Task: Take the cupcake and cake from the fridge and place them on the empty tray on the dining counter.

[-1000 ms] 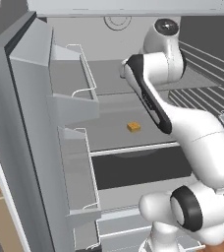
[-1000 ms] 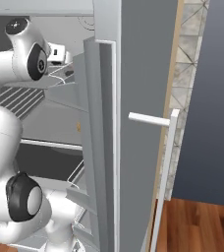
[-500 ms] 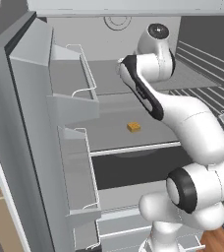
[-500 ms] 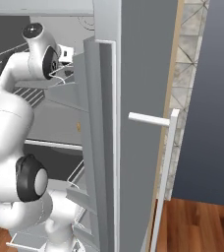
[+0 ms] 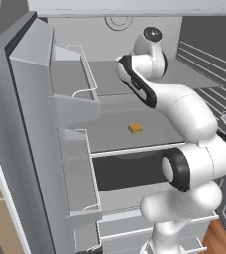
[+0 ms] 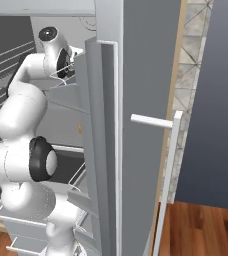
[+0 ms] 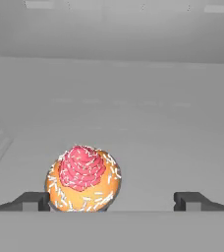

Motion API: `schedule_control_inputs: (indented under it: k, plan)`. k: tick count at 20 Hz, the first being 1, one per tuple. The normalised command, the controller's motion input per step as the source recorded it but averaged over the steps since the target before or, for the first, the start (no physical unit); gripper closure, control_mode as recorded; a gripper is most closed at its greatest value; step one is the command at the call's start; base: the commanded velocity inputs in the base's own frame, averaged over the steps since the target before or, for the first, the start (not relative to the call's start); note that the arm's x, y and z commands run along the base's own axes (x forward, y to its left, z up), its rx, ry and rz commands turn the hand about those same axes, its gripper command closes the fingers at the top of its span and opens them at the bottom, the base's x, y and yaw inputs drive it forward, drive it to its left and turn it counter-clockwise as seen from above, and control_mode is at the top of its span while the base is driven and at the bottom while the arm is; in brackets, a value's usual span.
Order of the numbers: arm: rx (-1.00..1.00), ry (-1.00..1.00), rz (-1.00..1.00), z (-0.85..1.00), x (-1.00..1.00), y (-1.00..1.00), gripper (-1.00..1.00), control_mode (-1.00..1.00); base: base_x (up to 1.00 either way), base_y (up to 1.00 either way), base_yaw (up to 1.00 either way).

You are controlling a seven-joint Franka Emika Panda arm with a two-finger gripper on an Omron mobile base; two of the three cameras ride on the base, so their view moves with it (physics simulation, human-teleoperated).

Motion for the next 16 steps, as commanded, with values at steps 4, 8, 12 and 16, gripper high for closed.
schedule_control_inputs:
  k: [4, 8, 12, 16]
  plan:
    - [0.01, 0.0, 0.0, 0.0, 0.45, 0.09, -1.0, -1.0, 0.0, 0.0, 0.0]
    - [0.0, 0.01, 0.0, -0.04, 0.31, 0.28, -1.0, -1.0, 0.0, 0.0, 0.0]
    - [0.0, 0.01, 0.0, -0.14, 0.16, 0.32, -1.0, -1.0, 0.0, 0.0, 0.0]
    - [0.0, 0.0, 0.0, -0.1, 0.14, 0.19, 1.0, -1.0, 0.0, 0.0, 0.0]
